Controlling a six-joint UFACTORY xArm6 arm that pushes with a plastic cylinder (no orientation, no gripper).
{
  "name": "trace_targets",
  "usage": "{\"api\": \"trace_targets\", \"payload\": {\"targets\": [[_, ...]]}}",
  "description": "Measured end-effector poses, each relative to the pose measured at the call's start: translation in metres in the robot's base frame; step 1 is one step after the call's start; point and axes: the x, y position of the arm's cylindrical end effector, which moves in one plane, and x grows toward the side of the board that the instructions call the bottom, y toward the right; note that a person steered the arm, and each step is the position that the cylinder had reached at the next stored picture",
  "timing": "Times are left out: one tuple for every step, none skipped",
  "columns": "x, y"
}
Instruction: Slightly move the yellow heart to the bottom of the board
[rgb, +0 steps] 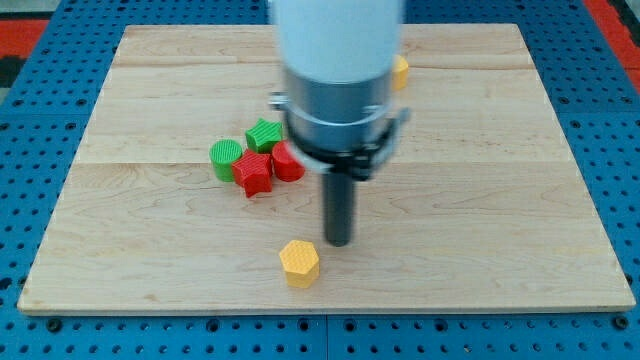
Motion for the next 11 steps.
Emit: {"api": "trace_targets", "payload": {"targets": [[-0.027, 0.066], [-0.113, 0.120], [-0.211, 0.135], [-0.295, 0.135], [-0.282, 0.086], [-0.208, 0.093], [-0.230, 0.105], [-0.284, 0.080], [-0.271, 0.010], [-0.246, 0.054], [-0.289, 0.065]]}}
